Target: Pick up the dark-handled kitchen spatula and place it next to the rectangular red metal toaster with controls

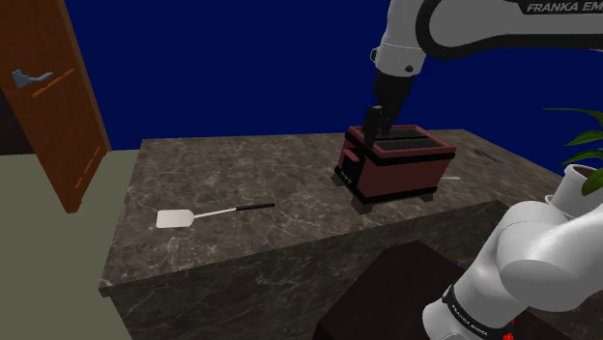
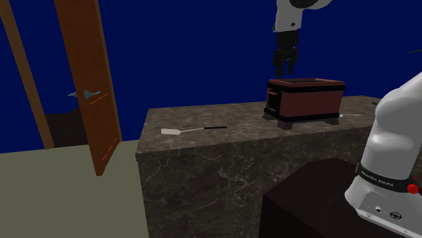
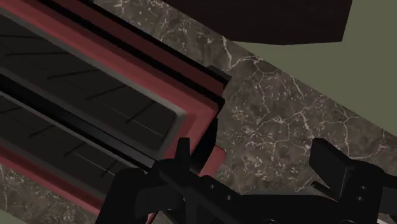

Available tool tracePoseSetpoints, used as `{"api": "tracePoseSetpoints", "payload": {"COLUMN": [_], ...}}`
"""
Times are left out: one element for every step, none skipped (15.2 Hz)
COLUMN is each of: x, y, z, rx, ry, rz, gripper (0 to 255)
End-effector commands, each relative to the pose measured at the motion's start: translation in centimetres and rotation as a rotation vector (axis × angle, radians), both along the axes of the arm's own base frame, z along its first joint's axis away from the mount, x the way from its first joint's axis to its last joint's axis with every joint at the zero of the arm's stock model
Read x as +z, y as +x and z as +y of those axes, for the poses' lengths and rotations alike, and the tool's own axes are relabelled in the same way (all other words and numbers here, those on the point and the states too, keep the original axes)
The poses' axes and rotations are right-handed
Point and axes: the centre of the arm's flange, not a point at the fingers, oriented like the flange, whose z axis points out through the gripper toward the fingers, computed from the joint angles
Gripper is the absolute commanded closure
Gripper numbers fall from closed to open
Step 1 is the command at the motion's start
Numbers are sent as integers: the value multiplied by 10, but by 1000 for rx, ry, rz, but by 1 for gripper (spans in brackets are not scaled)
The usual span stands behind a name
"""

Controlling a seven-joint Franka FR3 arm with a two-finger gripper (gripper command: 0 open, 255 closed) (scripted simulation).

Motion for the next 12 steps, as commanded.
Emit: {"api": "tracePoseSetpoints", "payload": {"x": [-10, -15, -21, -26, -32, -37, -43, -49, -54, -60, -65, -71], "y": [23, 34, 44, 55, 65, 74, 84, 93, 102, 111, 120, 128], "z": [9, 14, 20, 26, 32, 39, 46, 53, 61, 68, 77, 85], "rx": [67, 99, 131, 163, 195, 227, 259, 291, 324, 356, 388, 420], "ry": [4, 6, 8, 10, 12, 14, 16, 18, 19, 21, 23, 25], "rz": [6, 9, 13, 16, 20, 23, 26, 30, 33, 37, 40, 43], "gripper": [0, 0, 0, 0, 0, 0, 0, 0, 0, 0, 0, 0]}}
